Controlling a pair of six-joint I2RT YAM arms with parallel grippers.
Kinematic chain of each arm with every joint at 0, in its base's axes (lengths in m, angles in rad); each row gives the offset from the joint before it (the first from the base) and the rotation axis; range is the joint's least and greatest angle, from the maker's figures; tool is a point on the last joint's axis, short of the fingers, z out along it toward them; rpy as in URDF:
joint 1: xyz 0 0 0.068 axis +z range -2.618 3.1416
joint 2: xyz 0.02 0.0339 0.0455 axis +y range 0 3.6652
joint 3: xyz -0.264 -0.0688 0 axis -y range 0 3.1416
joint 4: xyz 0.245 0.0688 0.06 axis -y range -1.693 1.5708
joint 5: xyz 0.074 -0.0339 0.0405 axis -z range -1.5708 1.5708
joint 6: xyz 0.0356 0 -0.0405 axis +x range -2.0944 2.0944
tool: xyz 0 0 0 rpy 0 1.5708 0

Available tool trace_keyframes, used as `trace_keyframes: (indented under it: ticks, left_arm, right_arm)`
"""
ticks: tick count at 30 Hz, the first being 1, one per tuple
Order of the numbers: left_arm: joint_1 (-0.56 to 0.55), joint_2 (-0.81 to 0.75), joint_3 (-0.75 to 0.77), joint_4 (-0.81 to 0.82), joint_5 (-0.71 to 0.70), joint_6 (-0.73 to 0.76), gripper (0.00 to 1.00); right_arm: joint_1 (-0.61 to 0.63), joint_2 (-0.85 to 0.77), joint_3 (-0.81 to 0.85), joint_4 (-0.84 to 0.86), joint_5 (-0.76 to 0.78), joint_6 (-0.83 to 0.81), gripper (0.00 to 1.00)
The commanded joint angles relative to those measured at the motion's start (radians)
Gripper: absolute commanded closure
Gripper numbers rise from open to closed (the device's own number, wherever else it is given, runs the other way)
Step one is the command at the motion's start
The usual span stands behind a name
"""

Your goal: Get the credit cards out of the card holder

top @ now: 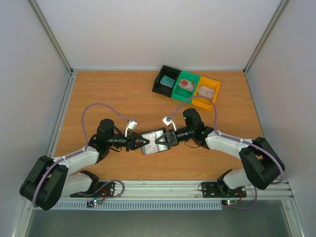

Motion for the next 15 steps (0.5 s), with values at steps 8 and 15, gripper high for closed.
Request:
trace_keyframes:
  ticks: [8, 15]
  left_arm:
    - [-0.003, -0.025, -0.010, 0.017, -0.005, 0.031, 0.77]
    - [-0.003, -0.028, -0.015, 0.025, 0.009, 0.030, 0.91]
  right_arm:
    - [-0.003, -0.075, 0.048, -0.196, 0.044, -0.138, 0.99]
    - [-0.020, -0.098, 0.061, -0.266, 0.044, -0.168, 0.99]
